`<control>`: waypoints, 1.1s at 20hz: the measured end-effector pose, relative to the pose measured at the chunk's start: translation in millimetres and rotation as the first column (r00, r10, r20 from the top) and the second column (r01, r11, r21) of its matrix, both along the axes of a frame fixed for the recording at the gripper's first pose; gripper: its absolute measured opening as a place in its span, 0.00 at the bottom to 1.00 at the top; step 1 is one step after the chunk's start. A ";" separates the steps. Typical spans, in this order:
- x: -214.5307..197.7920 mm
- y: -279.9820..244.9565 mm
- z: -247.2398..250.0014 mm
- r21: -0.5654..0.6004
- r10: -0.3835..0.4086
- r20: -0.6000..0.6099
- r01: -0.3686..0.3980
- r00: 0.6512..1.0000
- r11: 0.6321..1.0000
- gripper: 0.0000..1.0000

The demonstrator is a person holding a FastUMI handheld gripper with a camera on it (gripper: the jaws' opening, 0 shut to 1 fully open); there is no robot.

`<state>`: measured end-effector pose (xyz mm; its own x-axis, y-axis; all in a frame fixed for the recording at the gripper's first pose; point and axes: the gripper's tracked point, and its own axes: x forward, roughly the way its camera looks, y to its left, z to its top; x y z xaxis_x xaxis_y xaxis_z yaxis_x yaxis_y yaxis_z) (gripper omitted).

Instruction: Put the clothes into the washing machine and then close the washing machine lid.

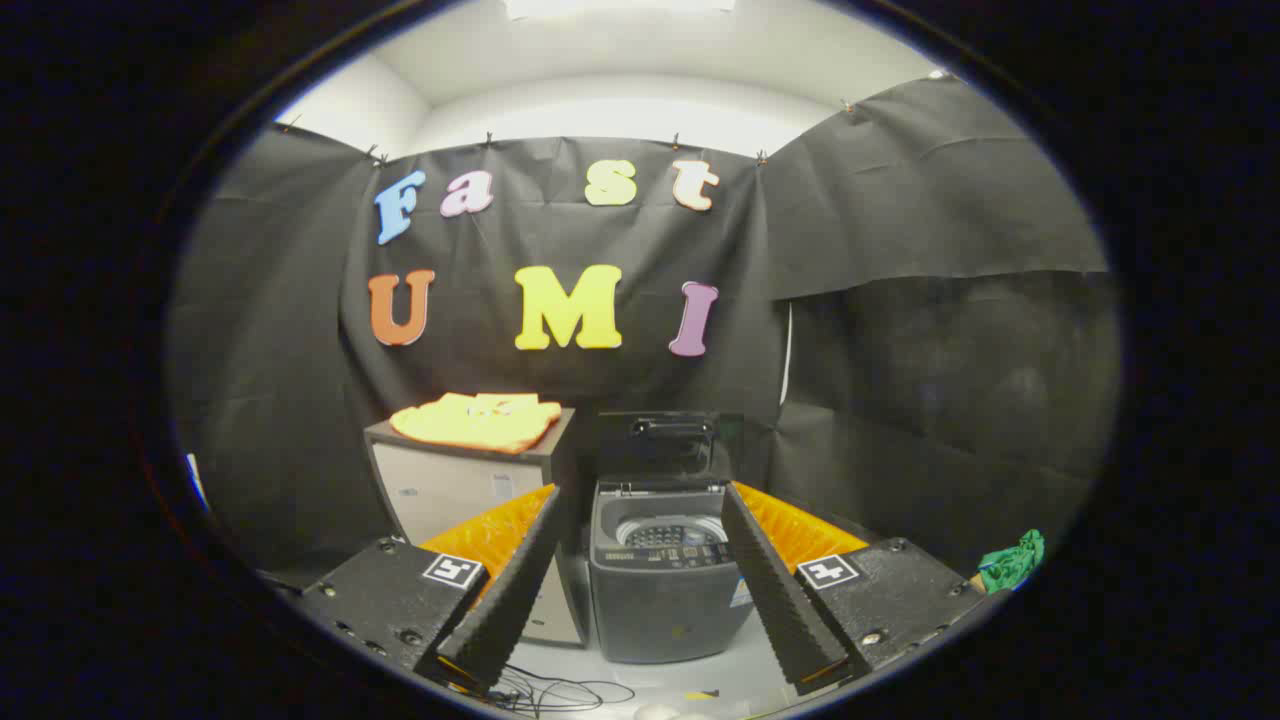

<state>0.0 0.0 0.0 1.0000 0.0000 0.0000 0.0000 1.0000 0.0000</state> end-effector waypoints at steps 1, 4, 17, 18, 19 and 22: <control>-2.9 4.5 -13.1 0.027 0.011 -0.037 -0.010 0.999 1.000 0.99; -10.3 5.5 -31.7 0.028 0.012 -0.073 -0.010 0.997 1.000 0.99; -22.4 3.7 -27.4 -0.021 0.001 -0.061 -0.002 0.998 1.000 0.99; -23.0 4.1 -28.1 -0.025 0.000 -0.063 -0.002 0.998 1.000 0.99; -24.1 3.8 -28.0 -0.028 0.000 -0.063 -0.002 0.998 1.000 0.99; -26.9 5.2 -27.5 -0.023 0.004 -0.060 -0.005 0.998 1.000 0.99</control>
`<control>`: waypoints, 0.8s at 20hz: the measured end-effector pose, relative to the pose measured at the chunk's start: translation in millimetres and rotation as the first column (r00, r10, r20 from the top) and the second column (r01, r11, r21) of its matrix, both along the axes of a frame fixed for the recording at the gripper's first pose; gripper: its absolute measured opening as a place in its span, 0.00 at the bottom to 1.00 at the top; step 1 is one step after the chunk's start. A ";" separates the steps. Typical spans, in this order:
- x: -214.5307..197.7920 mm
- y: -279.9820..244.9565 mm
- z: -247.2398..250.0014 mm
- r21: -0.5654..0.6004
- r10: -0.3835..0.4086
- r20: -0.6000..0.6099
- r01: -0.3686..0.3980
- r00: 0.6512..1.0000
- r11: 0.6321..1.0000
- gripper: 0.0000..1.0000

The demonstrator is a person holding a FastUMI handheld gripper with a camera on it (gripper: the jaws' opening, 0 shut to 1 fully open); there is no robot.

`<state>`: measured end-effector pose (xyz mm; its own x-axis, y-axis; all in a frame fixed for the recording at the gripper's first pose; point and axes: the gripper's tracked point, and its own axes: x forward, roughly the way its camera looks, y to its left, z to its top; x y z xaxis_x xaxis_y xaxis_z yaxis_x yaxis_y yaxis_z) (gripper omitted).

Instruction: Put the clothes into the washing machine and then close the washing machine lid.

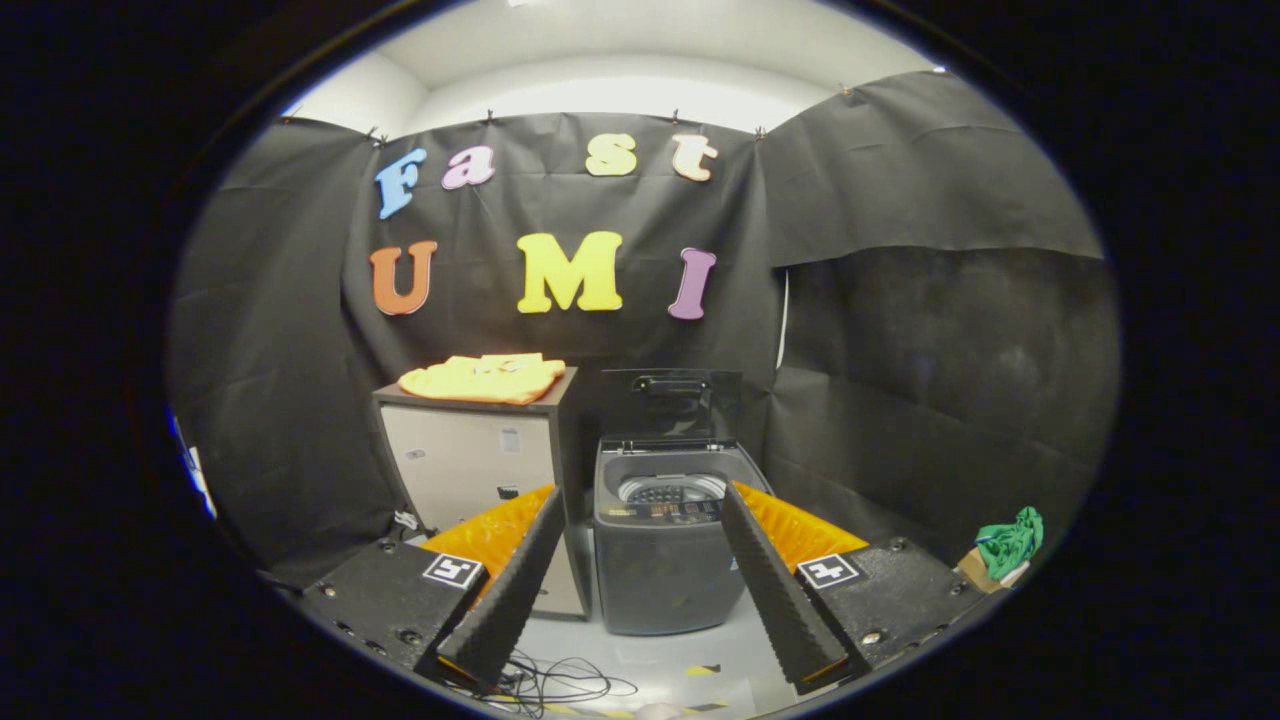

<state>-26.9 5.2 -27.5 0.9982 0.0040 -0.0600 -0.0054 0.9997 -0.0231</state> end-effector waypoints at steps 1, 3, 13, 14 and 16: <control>-0.1 0.7 0.6 0.001 0.000 -0.001 0.000 1.000 1.000 0.99; 0.0 1.7 0.9 -0.003 0.000 0.000 0.000 1.000 1.000 0.99; 42.3 12.0 64.8 0.016 0.014 0.002 -0.014 1.000 1.000 1.00; 51.7 14.5 75.9 0.020 0.017 -0.005 -0.017 1.000 1.000 1.00; 73.0 23.7 99.9 0.025 0.037 -0.002 -0.037 0.999 0.999 1.00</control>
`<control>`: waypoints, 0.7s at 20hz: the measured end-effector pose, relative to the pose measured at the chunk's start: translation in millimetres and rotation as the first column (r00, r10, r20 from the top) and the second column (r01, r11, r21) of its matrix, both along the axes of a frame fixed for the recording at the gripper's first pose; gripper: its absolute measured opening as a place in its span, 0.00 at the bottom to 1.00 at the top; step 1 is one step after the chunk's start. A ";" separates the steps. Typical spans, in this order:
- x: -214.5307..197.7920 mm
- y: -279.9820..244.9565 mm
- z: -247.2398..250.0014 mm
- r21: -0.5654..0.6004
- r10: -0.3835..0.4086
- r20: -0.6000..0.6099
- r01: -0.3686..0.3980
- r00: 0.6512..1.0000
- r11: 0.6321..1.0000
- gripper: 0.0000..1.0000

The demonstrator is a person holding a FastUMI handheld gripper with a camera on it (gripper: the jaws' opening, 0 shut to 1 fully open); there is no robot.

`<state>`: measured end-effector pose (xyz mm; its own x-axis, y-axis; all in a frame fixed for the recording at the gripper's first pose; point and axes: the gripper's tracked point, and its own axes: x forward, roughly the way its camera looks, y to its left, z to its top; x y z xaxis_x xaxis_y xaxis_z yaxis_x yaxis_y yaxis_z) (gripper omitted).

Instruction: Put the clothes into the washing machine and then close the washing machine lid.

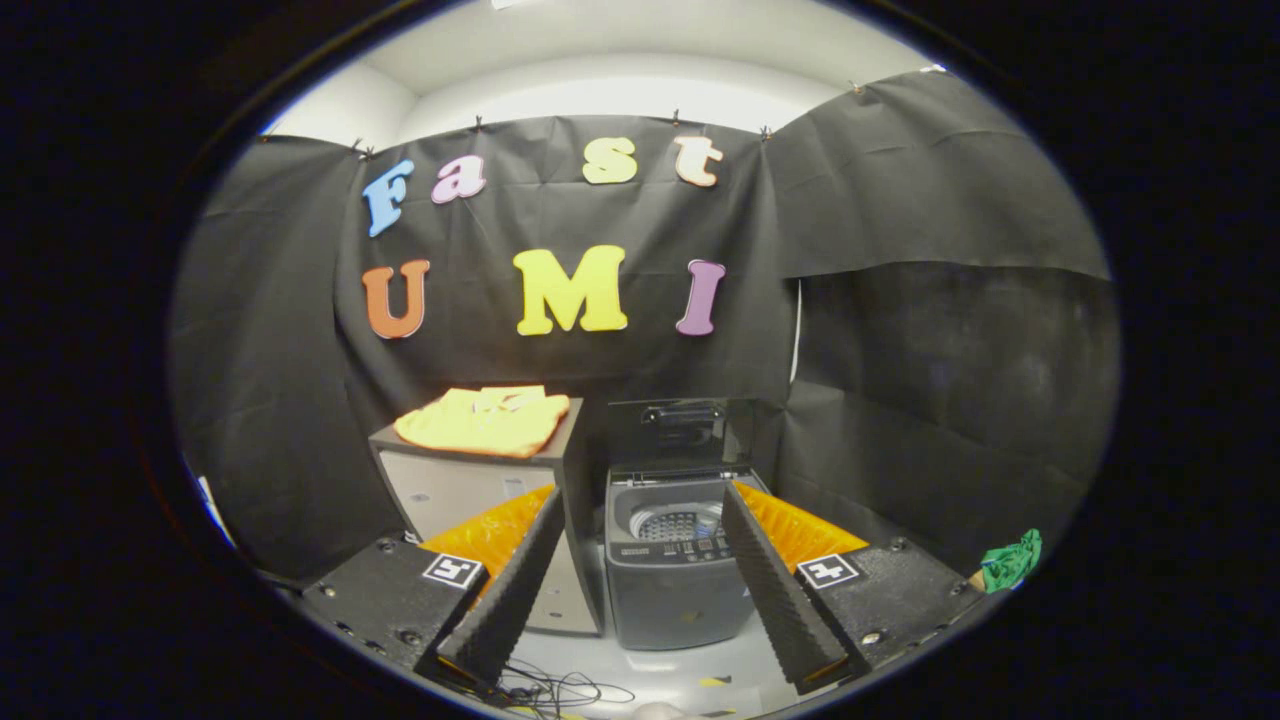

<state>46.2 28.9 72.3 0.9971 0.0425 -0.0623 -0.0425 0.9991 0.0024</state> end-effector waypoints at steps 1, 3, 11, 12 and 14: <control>11.6 6.5 12.3 -0.006 0.008 0.000 -0.008 1.000 1.000 1.00; 38.7 19.0 37.4 -0.022 0.026 0.014 -0.025 1.000 0.999 1.00; 162.8 105.7 105.6 -0.042 0.118 0.041 -0.117 0.992 0.992 0.99; 179.4 119.5 112.1 -0.045 0.134 0.046 -0.132 0.990 0.990 0.99; 211.1 147.0 115.0 -0.056 0.164 0.031 -0.162 0.986 0.985 0.99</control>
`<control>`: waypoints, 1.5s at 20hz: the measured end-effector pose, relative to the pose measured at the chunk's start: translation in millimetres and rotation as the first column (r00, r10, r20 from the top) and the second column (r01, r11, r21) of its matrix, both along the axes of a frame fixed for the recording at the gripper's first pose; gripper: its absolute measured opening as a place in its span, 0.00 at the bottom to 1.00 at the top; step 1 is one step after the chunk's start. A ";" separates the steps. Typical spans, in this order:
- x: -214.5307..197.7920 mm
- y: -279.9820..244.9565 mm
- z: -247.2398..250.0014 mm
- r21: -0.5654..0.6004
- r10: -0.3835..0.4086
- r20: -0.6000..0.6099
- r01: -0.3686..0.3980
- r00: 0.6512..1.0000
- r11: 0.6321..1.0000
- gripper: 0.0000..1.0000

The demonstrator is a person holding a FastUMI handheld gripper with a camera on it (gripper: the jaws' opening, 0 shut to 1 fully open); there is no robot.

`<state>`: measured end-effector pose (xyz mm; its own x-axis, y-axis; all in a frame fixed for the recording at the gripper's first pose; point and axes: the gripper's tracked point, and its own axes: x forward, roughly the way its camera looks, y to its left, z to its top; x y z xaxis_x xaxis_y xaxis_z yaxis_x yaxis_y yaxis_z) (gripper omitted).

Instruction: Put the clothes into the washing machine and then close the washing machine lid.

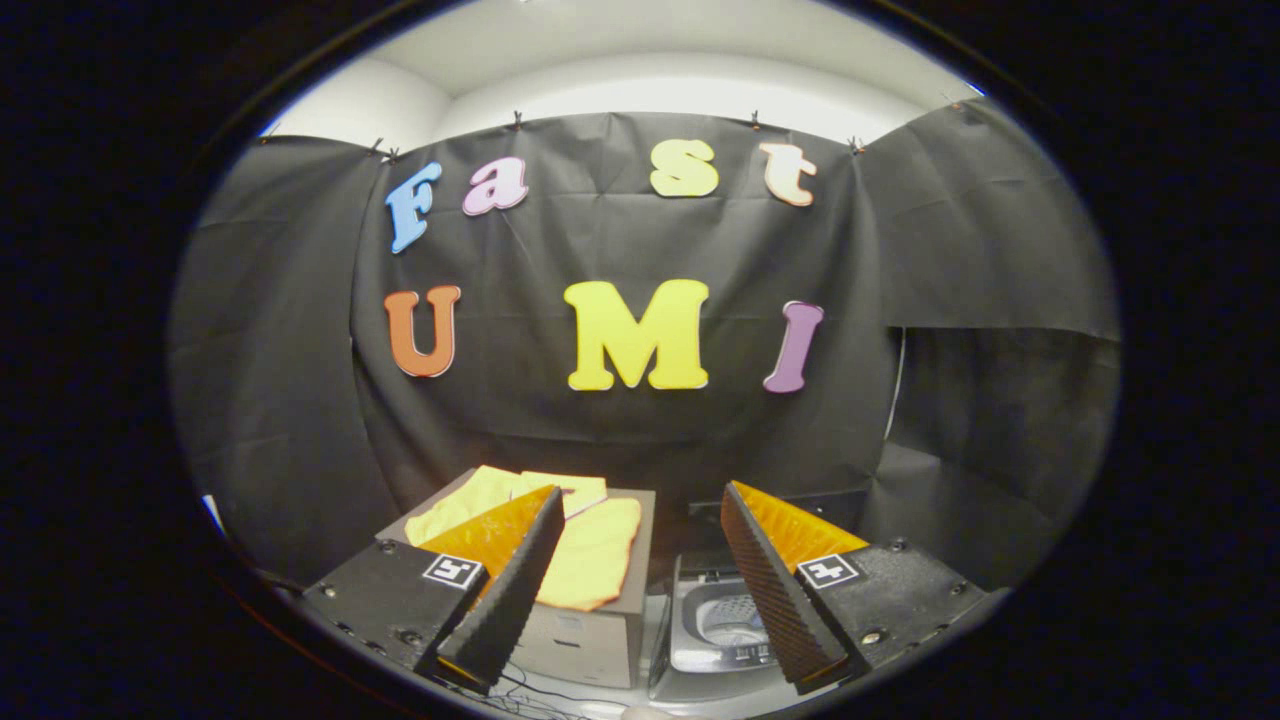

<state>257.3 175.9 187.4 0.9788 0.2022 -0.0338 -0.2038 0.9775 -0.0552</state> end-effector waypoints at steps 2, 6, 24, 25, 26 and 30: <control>31.2 30.1 0.7 -0.005 0.034 -0.030 -0.034 0.999 0.999 0.99; 88.0 88.6 -14.8 -0.036 0.093 -0.097 -0.097 0.991 0.995 1.00; 213.8 221.3 -186.4 -0.177 0.012 -0.431 -0.098 0.902 0.979 1.00; 211.3 220.9 -183.1 -0.183 -0.001 -0.421 -0.084 0.907 0.980 1.00; 212.3 217.8 -184.7 -0.210 -0.031 -0.405 -0.060 0.914 0.976 1.00; 214.5 216.1 -193.3 -0.163 -0.061 -0.439 -0.012 0.896 0.986 1.00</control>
<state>471.8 392.0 -6.0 0.8600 0.1341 -0.4924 -0.2192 0.9684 -0.1191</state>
